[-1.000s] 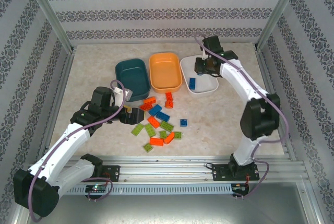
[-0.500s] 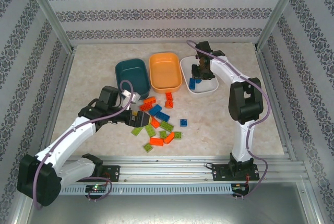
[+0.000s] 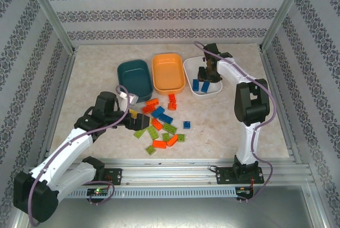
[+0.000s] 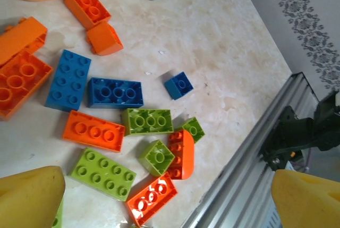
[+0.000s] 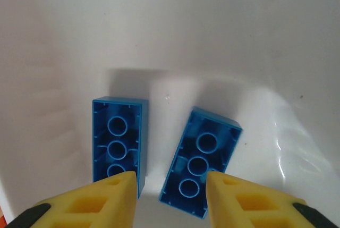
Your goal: Sort the legos into containers by color
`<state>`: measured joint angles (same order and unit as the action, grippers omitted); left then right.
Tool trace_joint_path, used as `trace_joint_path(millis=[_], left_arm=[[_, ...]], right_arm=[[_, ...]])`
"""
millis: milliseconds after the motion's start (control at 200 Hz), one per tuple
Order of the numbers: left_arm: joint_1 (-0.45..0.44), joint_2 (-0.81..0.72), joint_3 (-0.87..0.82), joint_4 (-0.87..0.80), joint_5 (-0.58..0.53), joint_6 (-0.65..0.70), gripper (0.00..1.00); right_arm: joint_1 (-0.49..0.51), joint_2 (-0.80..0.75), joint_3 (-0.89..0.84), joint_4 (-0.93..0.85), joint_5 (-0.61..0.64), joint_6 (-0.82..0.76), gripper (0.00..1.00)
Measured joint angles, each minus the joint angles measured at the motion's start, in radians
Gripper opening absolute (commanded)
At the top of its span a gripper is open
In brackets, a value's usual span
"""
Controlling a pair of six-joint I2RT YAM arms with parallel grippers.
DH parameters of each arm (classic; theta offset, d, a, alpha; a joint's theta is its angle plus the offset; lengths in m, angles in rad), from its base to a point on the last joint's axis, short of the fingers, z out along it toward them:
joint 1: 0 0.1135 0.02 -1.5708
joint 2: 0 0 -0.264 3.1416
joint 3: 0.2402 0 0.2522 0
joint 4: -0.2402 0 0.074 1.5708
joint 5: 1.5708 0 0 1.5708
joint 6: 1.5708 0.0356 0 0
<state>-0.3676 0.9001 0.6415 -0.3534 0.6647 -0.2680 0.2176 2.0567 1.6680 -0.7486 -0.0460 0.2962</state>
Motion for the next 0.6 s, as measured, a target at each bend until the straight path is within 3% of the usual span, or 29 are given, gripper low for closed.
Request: trace_joint_path(millis=[120,315,450,600], left_arm=[[0.000,-0.096,-0.025,0.005,-0.089,0.023,1.00],[0.000,-0.281,-0.089,0.046,-0.224,0.040,1.00],[0.000,-0.290,-0.090,0.055,-0.258,0.041,1.00],[0.000,-0.219,-0.078,0.051,-0.248,0.040,1.00]], right_arm=[[0.001,-0.059,-0.047,0.004,-0.007,-0.001,0.46],[0.050,-0.305,-0.206,0.030,-0.013,0.015,0.59],[0.155,-0.462,-0.357,0.055,-0.015,0.043,0.65],[0.274,-0.508,-0.501,0.064,-0.011,0.093,0.69]])
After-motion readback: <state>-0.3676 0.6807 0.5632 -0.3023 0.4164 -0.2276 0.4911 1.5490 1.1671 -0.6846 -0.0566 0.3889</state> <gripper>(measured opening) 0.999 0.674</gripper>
